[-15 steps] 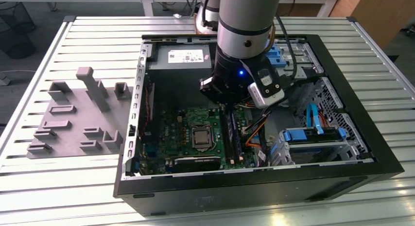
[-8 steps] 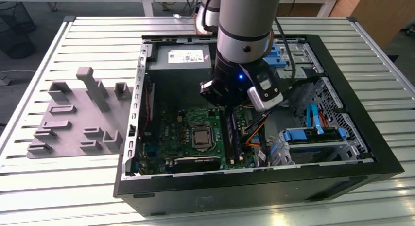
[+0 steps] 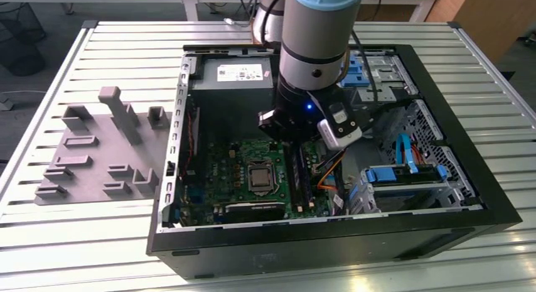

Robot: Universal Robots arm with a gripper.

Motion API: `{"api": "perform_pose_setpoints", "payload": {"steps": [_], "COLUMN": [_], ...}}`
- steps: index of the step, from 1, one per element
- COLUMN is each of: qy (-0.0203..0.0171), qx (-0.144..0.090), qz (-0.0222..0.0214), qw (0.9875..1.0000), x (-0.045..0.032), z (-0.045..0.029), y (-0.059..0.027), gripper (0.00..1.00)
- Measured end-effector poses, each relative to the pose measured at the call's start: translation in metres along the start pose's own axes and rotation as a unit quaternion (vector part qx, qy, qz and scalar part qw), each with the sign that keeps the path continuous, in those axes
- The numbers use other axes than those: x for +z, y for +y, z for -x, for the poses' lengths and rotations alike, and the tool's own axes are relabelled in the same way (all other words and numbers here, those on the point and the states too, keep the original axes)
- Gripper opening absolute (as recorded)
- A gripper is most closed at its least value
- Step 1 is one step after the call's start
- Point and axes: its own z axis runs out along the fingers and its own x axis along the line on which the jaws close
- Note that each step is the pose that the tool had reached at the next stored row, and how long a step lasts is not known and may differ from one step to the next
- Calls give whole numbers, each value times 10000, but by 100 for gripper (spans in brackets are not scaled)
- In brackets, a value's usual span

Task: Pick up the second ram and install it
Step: 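Insert the second ram into the second slot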

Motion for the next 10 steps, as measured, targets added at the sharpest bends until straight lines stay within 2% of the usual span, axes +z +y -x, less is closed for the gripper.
{"api": "perform_pose_setpoints", "payload": {"steps": [10], "qy": [0], "qx": [27], "qz": [0], "qw": [10000], "x": [51], "z": [11], "y": [-11], "gripper": [14]}}
